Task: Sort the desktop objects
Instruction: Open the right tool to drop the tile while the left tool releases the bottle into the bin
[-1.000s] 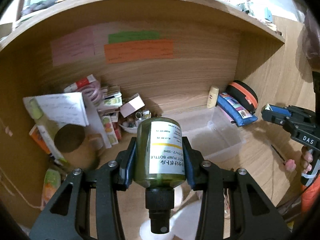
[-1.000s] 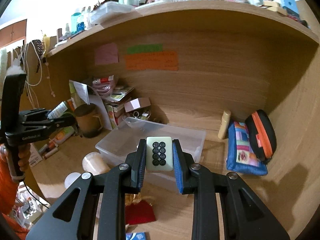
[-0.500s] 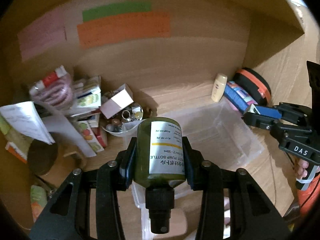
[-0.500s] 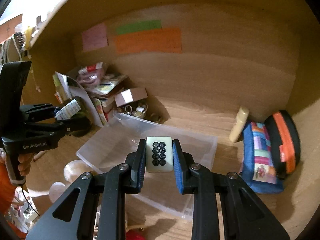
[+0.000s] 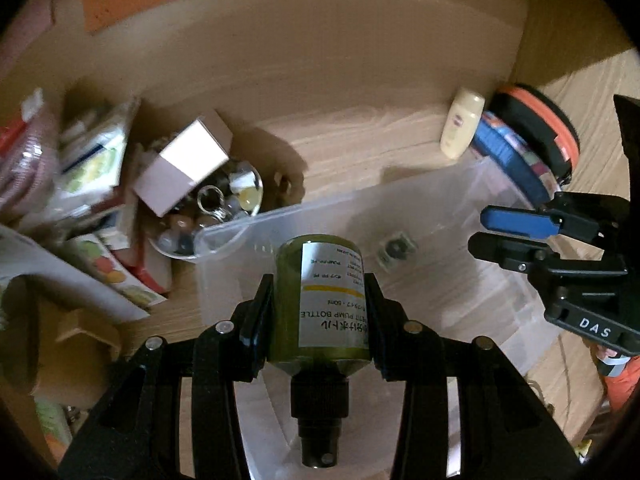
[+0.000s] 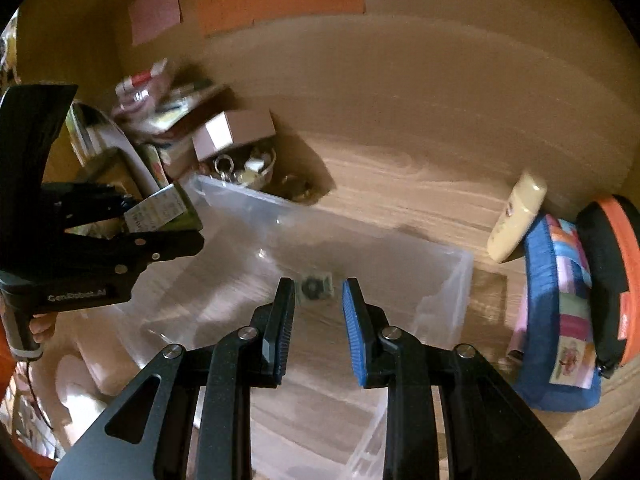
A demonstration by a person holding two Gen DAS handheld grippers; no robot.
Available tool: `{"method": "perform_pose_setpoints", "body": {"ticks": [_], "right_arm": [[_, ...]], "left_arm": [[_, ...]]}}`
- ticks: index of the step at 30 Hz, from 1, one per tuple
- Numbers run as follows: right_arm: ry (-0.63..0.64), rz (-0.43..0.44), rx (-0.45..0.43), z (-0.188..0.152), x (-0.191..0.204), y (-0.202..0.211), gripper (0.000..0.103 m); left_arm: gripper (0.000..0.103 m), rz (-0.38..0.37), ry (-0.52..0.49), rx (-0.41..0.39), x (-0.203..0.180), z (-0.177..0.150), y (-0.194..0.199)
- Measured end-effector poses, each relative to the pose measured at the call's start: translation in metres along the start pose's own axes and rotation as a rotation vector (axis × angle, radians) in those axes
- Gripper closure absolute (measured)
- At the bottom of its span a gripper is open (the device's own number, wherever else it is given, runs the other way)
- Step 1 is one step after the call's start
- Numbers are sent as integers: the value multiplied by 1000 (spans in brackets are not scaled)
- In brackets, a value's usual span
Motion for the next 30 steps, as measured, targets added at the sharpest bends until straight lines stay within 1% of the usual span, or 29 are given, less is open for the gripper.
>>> {"method": "perform_pose_setpoints", "body": {"ticks": [5,7,9,13,17,20,22,24,25,27,30], "right_arm": [[9,5,30,-5,-1,-14,81],[13,9,33,-5,0,-16,81],[20,7,33,-6,3,-15,81],[37,0,35,-5,6,-14,81],[52,18,56,-6,10,-15,80],[57,3,62,-7,11,-15,80],[60,-2,60,-7,11,-13,77],[59,-14,48,-7,11,-9,65],[59,-22,38,-7,11,-6,63],[64,-34,22,-7,12,1,56],[67,-52,5,-7,14,10,52]], "left_arm": [[62,-3,-14,53,-3,-1,-21],[62,-19,-11,67,-3,0,-23],[62,-3,-30,73,-5,0,-24],[62,-1,-50,114,-10,-1,-30],[62,17,-69,106,-13,-2,-27],[62,34,-75,103,-14,-2,-26],[62,44,-72,99,-14,-2,-24],[60,53,-72,90,-14,-2,-20],[58,64,-73,83,-15,-3,-17],[49,78,-76,66,-15,-3,-11],[45,95,-77,41,-17,-3,1]]}}
Point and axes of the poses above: each gripper's, at about its wrist camera, not at the fingertips, and y roughly against the way its jaws point, x to its left, z to its top, the point moved 3 cm from there along -y, roughly the way its jaws point, and after that the axes turned 9 degrees about -y, right-handed, at the moved point
